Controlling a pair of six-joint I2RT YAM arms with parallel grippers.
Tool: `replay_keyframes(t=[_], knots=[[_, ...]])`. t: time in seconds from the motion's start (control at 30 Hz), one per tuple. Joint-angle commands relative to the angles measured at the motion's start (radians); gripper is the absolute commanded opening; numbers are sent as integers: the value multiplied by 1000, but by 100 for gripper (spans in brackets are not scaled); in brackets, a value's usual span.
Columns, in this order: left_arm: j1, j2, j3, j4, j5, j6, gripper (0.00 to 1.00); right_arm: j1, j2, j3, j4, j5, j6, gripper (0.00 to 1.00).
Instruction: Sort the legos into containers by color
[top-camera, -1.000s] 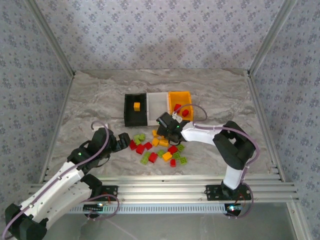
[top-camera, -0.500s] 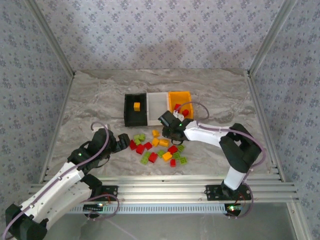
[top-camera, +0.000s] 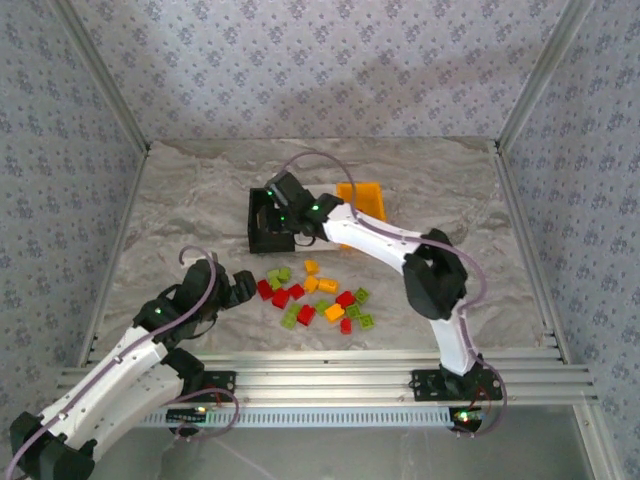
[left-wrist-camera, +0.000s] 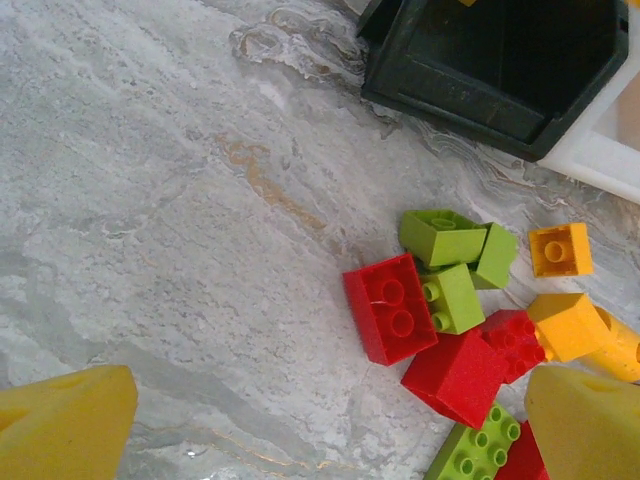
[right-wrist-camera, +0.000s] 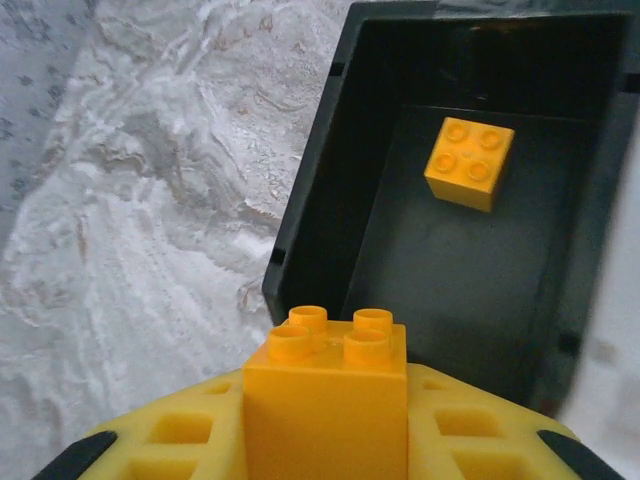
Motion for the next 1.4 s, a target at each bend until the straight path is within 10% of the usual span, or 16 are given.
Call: replay_keyframes(t=[0.0, 0.3, 0.87, 1.37], knots=[[8, -8, -10, -37, 5, -10, 99, -11, 97, 120, -99, 10, -69, 33], [9, -9, -16, -34, 39, -11, 99, -25, 95, 202, -49, 36, -95, 65], [-3, 456, 48, 295, 186, 30, 81, -75, -545, -671, 118, 74, 68, 65], [-6, 583, 52, 230, 93, 9, 65, -114, -741, -862, 125, 112, 97, 65]])
